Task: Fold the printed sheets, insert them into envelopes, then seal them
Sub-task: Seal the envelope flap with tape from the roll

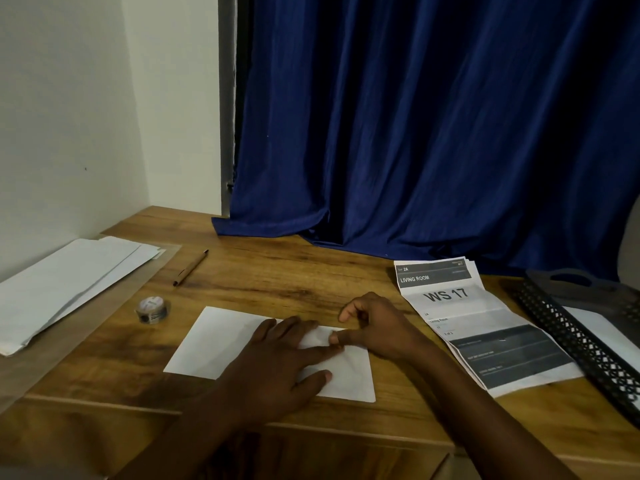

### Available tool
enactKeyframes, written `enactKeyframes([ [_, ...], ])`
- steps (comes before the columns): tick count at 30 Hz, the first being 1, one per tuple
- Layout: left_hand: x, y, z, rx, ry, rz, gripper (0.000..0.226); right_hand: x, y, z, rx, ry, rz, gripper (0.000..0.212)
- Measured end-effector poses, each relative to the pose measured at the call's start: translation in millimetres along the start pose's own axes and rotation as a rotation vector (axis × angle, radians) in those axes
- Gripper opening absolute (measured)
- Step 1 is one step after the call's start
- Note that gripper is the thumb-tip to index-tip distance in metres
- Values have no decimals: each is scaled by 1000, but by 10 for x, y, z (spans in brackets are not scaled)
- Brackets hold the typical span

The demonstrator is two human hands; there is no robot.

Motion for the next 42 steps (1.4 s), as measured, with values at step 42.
enactKeyframes([
  [42,28,28,-22,2,17,19,56,278,87,-71,-263,-36,-215,20],
])
Point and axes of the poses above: each hand's wrist, its own x-axis away from the middle knuckle, its own y-axis out of the back of the hand, z = x × y, the point moved 10 cm from there along -x, towards the middle knuckle, and after that the axes turned 5 degrees about y, right-handed, at the moved point
